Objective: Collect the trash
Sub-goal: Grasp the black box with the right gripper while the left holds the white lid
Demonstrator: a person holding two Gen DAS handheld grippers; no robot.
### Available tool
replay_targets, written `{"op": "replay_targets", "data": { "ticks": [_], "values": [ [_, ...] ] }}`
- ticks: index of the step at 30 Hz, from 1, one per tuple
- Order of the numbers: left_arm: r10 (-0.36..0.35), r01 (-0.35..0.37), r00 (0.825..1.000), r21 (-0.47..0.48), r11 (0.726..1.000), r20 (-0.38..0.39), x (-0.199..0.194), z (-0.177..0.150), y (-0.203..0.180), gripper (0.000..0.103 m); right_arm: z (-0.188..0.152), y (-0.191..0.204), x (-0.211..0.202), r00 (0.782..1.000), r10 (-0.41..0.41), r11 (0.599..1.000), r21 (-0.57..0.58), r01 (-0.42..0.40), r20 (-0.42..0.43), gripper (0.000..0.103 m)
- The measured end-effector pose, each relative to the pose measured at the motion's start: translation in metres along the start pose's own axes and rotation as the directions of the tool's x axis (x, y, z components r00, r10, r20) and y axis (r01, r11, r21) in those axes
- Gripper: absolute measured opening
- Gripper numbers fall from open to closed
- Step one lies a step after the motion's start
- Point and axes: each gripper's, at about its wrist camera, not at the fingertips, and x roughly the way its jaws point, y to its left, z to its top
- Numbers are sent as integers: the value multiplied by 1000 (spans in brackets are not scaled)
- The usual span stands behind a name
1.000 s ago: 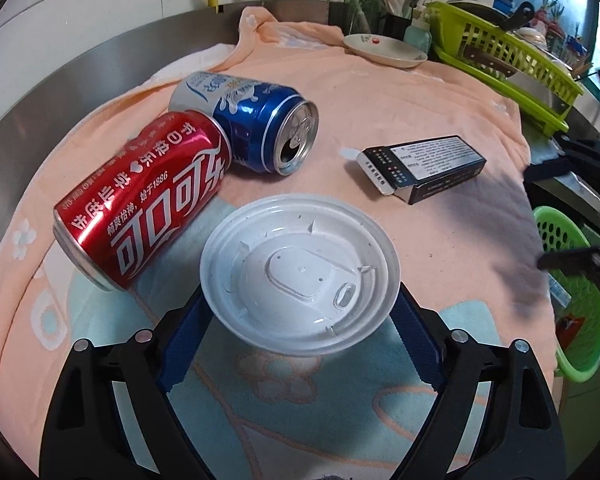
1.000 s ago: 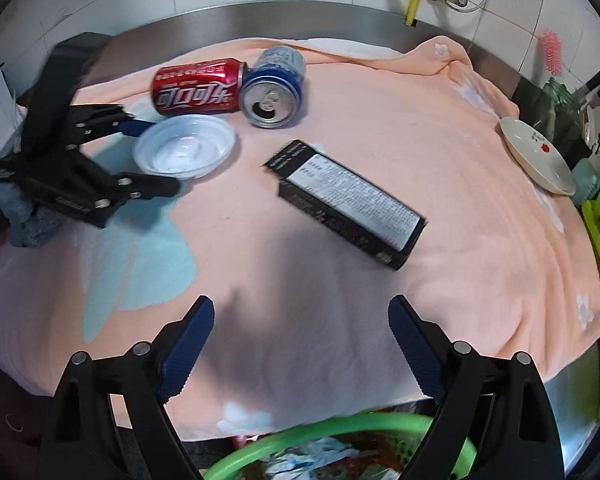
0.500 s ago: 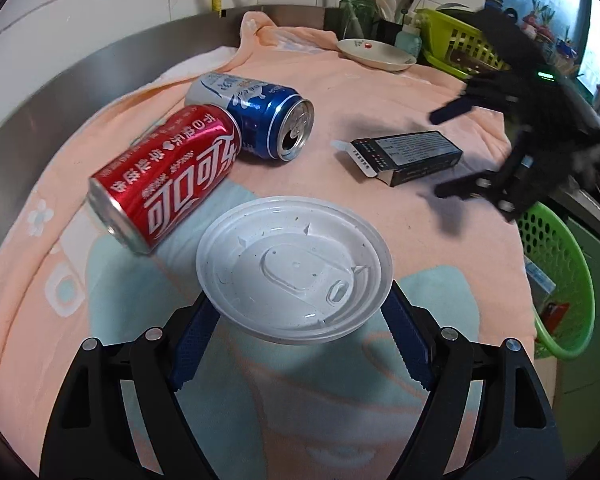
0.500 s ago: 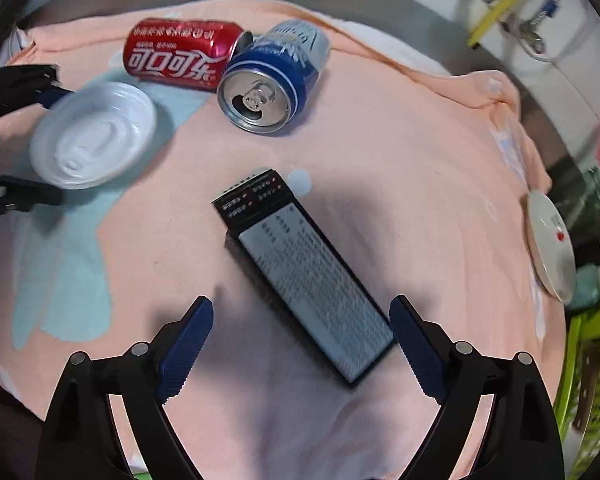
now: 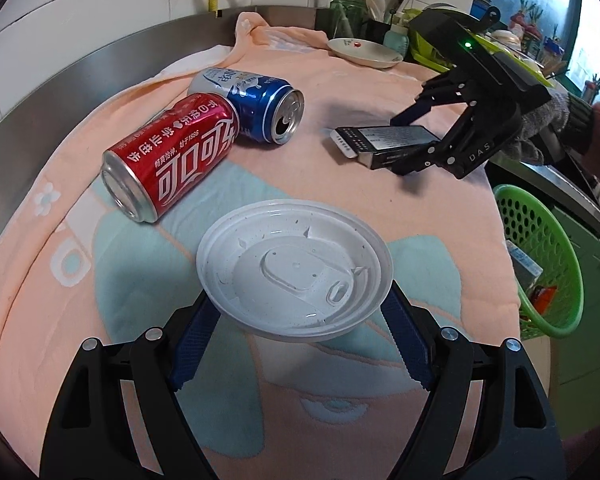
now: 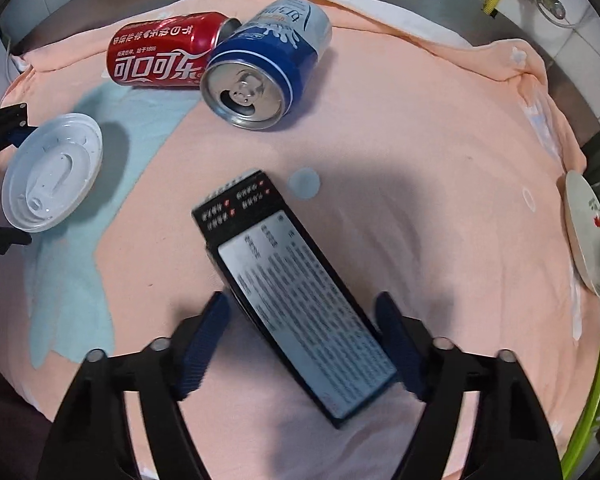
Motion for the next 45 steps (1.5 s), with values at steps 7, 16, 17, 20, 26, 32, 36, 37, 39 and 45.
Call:
{"op": "replay_targets", "data": {
  "ticks": [7, 16, 17, 20, 26, 32, 36, 37, 39, 45],
  "values": [
    [-2, 2, 1000, 7, 1000, 16, -8, 0, -8, 79, -3, 26, -7, 1000, 12, 999, -36, -13, -18, 58],
    [-7, 7, 1000, 6, 1000, 19, -12, -1, -10, 77, 3, 28, -4, 999, 50, 999, 8, -50, 14, 55],
    [-14, 13, 1000, 6, 1000, 15, -12, -1, -10, 65, 1, 30, -5, 998, 57, 998, 15, -57, 18, 50],
    [-56, 54, 997, -36, 998, -50, -1, -3, -5, 29, -3, 33, -10, 998, 49, 998, 44, -51, 39, 48],
    [-46, 38, 996, -102, 994, -77, 6, -11, 5, 53, -29, 57, -19, 996, 47, 993, 101, -54, 78, 47],
    [8, -14, 998, -94, 995, -65, -3, -14, 6, 74, -40, 69, -25, 993, 49, 986, 152, -65, 106, 47],
    [-2, -6, 998, -147, 989, -57, -5, -13, 17, 74, -45, 73, -26, 993, 31, 980, 190, -53, 116, 48],
    [0, -10, 998, -161, 987, -59, -6, -14, 21, 74, -46, 75, -26, 993, 29, 979, 196, -51, 117, 48],
    [19, -29, 998, -187, 982, -58, -4, -13, 28, 74, -47, 79, -28, 992, 25, 978, 203, -49, 121, 48],
    [75, -81, 995, -95, 992, -60, 1, -2, 23, 77, -49, 86, -28, 993, 12, 978, 204, -35, 114, 48]
  ]
}}
